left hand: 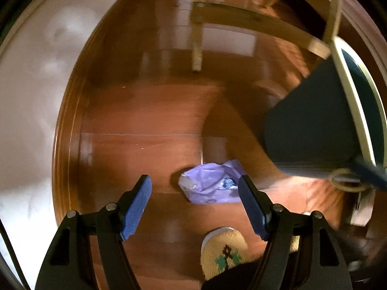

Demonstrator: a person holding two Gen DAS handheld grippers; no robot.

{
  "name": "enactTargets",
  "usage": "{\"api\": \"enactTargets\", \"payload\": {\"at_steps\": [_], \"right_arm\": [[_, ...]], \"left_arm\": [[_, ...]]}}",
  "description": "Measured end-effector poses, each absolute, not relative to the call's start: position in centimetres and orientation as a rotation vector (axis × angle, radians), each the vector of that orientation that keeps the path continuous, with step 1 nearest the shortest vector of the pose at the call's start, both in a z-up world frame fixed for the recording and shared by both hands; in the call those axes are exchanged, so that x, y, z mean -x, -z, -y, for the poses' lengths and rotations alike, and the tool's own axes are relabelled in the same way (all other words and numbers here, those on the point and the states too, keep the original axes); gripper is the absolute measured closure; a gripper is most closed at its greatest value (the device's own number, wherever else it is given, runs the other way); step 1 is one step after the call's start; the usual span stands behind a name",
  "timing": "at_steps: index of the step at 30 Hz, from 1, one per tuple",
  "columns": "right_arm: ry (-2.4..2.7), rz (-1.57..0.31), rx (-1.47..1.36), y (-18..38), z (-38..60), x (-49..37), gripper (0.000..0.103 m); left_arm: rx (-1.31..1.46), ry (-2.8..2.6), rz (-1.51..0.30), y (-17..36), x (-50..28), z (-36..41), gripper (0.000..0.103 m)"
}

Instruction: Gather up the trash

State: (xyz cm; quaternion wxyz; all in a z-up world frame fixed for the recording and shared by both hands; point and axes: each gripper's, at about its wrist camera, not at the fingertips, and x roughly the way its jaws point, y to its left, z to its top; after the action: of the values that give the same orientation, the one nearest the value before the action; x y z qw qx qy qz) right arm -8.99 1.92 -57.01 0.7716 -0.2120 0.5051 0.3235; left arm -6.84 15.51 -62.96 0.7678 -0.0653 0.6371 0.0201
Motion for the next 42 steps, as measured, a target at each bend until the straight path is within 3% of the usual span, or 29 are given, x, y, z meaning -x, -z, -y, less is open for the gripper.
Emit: {"api": "enactTargets", "payload": {"at_steps": [9, 16, 18, 20, 23, 32, 42], "right_arm": [[-0.724, -1.191, 0.672, 68.2, -4.4, 9.9, 0.048], [-0.747, -1.207, 0.742, 72.5, -5.6, 9.9, 0.050], [-0.745, -1.223, 0.736, 72.9, -6.0, 9.5, 0.060], [-0.743, -1.237, 0.713, 73.2, -6.1, 8.9, 0.081], [-0.736, -1.252, 0.698, 73.5, -6.3, 8.1, 0.088], [-0.735, -1.219, 0.537, 65.9, -6.1, 6.9, 0.093], [-0.652, -1.146, 0.390, 50.8, -4.3, 5.7, 0.094]], "left_arm": [[0.170, -0.128, -1.372, 65.4, 8.1, -18.0, 0.031], [0.143, -0.150, -1.386, 67.0, 8.1, -18.5, 0.034], [0.159, -0.157, -1.386, 67.1, 7.9, -18.8, 0.034], [0.163, -0.167, -1.380, 67.1, 7.8, -19.0, 0.034], [0.160, -0.171, -1.378, 67.1, 7.7, -19.2, 0.034], [0.158, -0.195, -1.381, 63.5, 8.0, -19.1, 0.034], [0.201, -0.261, -1.274, 48.9, 6.5, -19.2, 0.034]]}}
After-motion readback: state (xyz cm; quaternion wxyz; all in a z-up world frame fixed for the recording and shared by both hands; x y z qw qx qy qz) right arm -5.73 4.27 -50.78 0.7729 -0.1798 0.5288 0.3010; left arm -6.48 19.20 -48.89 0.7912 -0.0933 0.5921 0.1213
